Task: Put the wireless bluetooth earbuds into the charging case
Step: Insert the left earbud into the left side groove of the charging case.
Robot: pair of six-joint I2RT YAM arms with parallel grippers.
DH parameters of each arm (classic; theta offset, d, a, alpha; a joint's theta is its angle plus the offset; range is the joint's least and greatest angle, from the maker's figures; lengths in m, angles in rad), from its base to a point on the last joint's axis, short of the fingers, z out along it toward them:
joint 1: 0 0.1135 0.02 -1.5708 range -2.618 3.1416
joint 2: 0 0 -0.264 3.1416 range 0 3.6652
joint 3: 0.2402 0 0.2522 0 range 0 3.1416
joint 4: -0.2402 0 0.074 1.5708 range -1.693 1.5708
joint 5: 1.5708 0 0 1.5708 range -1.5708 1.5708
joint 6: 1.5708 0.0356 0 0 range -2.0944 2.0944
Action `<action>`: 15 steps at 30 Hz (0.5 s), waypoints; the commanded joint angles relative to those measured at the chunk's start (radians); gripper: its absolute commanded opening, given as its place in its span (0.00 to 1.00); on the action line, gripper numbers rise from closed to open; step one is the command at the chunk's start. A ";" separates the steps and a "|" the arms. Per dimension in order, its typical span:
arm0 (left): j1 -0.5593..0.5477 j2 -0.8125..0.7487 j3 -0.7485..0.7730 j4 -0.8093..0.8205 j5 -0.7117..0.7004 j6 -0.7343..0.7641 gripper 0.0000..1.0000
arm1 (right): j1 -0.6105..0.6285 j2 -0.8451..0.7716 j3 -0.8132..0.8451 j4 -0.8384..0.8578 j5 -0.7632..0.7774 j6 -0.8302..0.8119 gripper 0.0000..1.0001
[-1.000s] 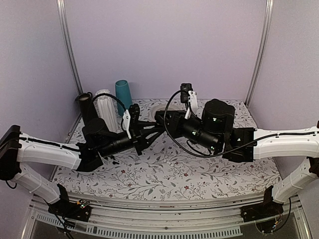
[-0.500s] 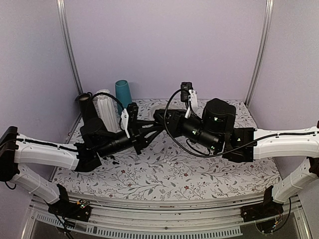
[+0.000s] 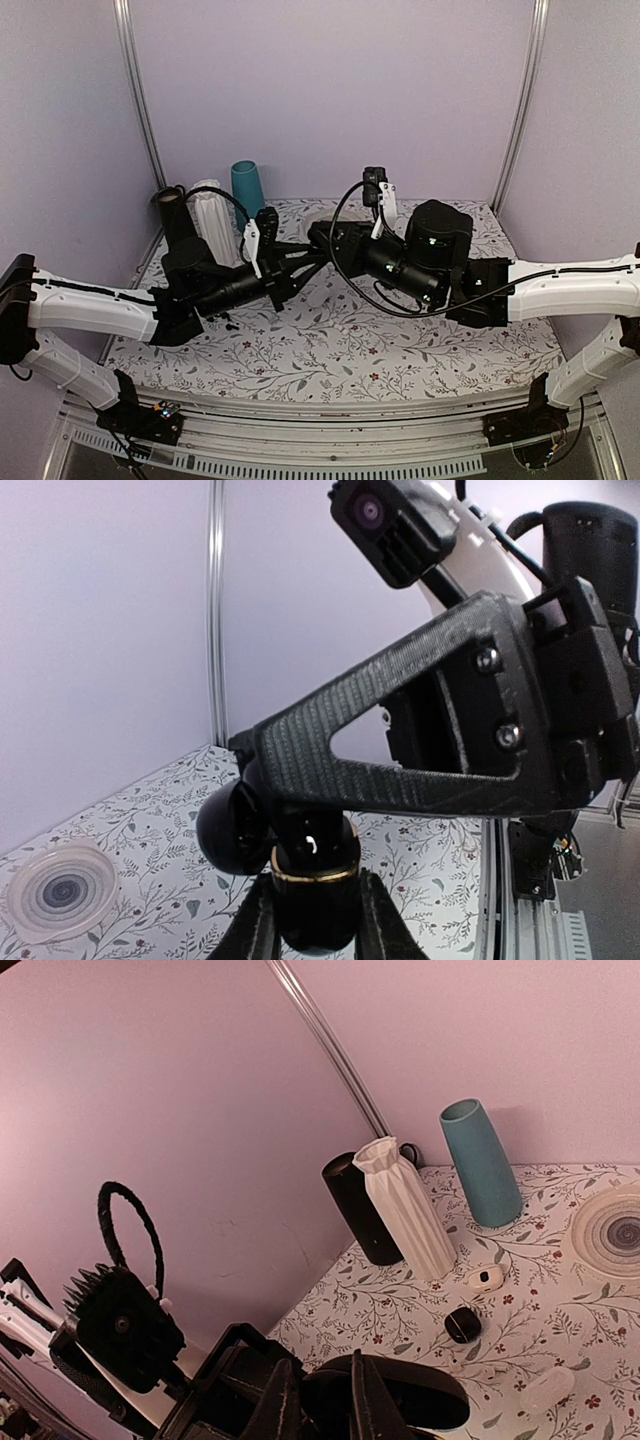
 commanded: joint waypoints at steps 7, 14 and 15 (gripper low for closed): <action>-0.009 -0.043 0.037 0.096 -0.047 0.012 0.00 | 0.008 0.002 -0.033 -0.056 0.000 -0.023 0.12; -0.009 -0.045 0.035 0.097 -0.064 0.011 0.00 | 0.010 -0.002 -0.036 -0.057 0.002 -0.026 0.12; -0.008 -0.046 0.034 0.099 -0.066 0.010 0.00 | 0.008 -0.004 -0.038 -0.056 0.003 -0.027 0.12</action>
